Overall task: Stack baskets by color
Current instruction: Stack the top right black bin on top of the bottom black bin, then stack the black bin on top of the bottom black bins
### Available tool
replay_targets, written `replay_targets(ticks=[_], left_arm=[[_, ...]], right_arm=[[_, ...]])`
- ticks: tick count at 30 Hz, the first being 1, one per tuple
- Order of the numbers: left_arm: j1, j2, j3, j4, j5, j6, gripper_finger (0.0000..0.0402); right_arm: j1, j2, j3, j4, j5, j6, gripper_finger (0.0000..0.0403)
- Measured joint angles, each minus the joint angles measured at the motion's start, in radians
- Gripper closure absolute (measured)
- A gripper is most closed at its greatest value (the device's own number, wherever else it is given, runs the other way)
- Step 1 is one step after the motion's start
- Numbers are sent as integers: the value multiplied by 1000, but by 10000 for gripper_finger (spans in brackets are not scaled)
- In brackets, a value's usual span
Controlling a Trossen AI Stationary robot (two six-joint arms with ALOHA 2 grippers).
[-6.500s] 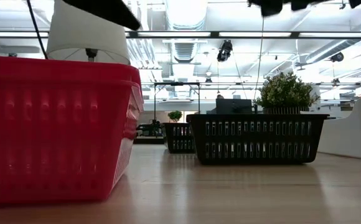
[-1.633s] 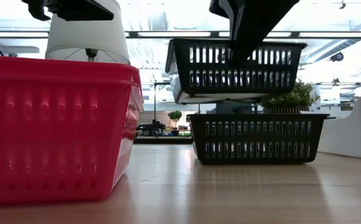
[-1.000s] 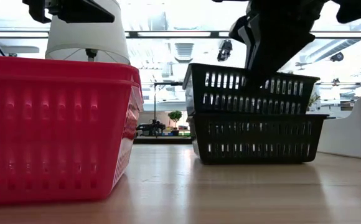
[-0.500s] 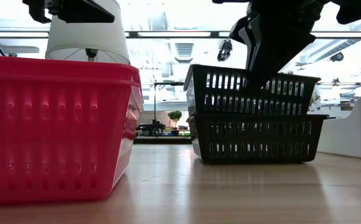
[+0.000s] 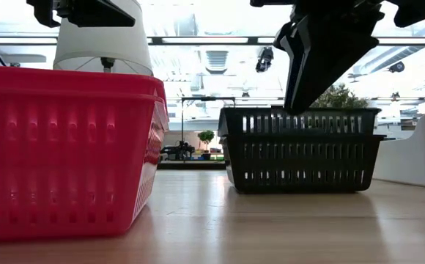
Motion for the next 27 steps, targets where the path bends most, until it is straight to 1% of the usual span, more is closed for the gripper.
replay_targets(ticks=[3,7,10,13,17,19,24,27], left_arm=[[0,0,0,0,0,0,402],[0,0,0,0,0,0,402],[0,0,0,0,0,0,402],[0,0,0,0,0,0,402],[0,0,0,0,0,0,402],[0,0,0,1,0,0,402],[0,0,0,3,0,0,402],[0,0,0,10,0,-1,402]], right_arm=[[0,0,12,2,0,-6,285],[0,0,44,1,0,-8,282],[-6,-1,68,2,9,-17,293],[-24,-2,74,5,27,-36,316],[-56,-2,58,35,71,-167,361],[-75,-2,42,81,71,-239,384],[-125,-12,2,209,62,-422,393],[-158,-34,-30,260,43,-478,394]])
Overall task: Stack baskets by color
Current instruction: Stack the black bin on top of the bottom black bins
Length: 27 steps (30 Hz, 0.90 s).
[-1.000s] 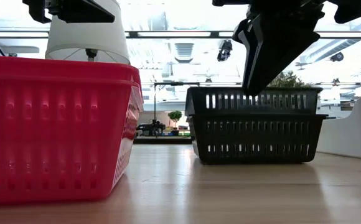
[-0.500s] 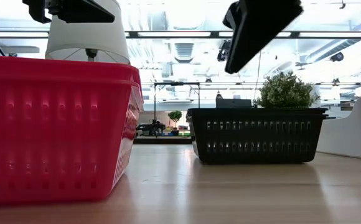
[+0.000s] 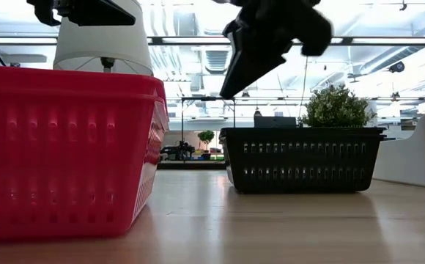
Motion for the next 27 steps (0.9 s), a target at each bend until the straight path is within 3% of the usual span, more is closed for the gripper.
replay_targets(ticks=[5,18,27], left_arm=[[0,0,0,0,0,-1,402],[0,0,0,19,0,-100,402],[0,55,-1,152,0,-113,402]], right_arm=[[-42,-87,-101,114,-86,-32,394],[-116,-282,-493,725,-86,-81,394],[-183,-293,-539,771,-97,-239,394]])
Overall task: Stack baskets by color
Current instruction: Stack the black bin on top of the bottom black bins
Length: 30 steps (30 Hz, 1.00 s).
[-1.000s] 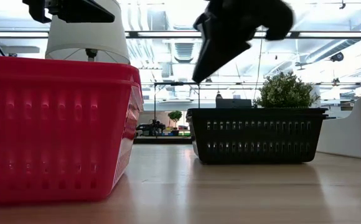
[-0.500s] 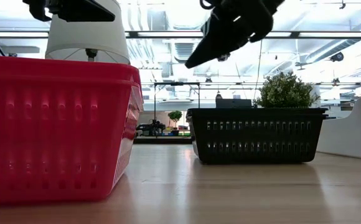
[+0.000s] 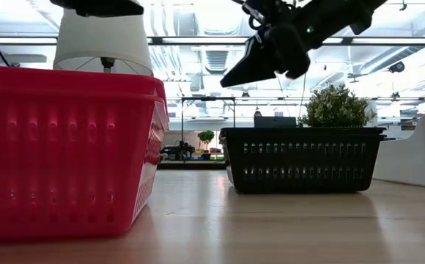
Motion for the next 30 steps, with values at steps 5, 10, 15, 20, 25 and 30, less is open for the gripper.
replay_targets(ticks=[5,10,15,20,25,30], left_arm=[[0,54,0,69,0,-20,402],[0,103,0,90,0,-20,402],[0,143,0,94,0,-20,402],[1,179,0,138,0,-17,402],[1,195,7,198,0,33,402],[0,194,5,237,0,-28,402]], right_arm=[[-27,-33,0,-2,-46,-39,394],[-27,-100,0,-10,-56,74,394],[-19,-162,1,-106,-55,246,394],[-1,-176,-41,-100,-83,230,394],[-38,-201,-62,138,-29,-55,394],[-130,-283,-52,200,-213,-108,394]])
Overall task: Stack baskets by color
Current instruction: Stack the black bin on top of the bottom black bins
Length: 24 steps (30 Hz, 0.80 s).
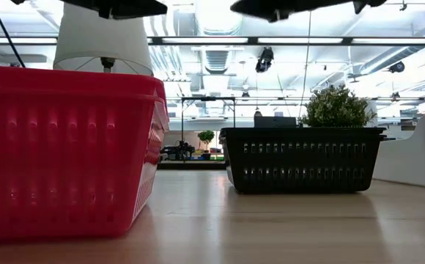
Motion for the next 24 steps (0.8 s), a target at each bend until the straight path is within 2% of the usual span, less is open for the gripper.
replay_targets(ticks=[3,9,15,19,24], left_arm=[[0,7,-2,-4,0,-93,402],[0,53,-2,-14,0,-147,402],[0,70,-1,-16,0,-140,402],[0,69,-1,-25,0,-139,402],[0,70,-1,-26,0,-138,402]], right_arm=[[-22,-8,-2,-27,-121,145,394],[31,12,-3,-296,-100,462,394],[86,10,-3,-501,-84,682,394],[88,14,-3,-612,-74,727,394],[88,37,-3,-616,-13,685,394]])
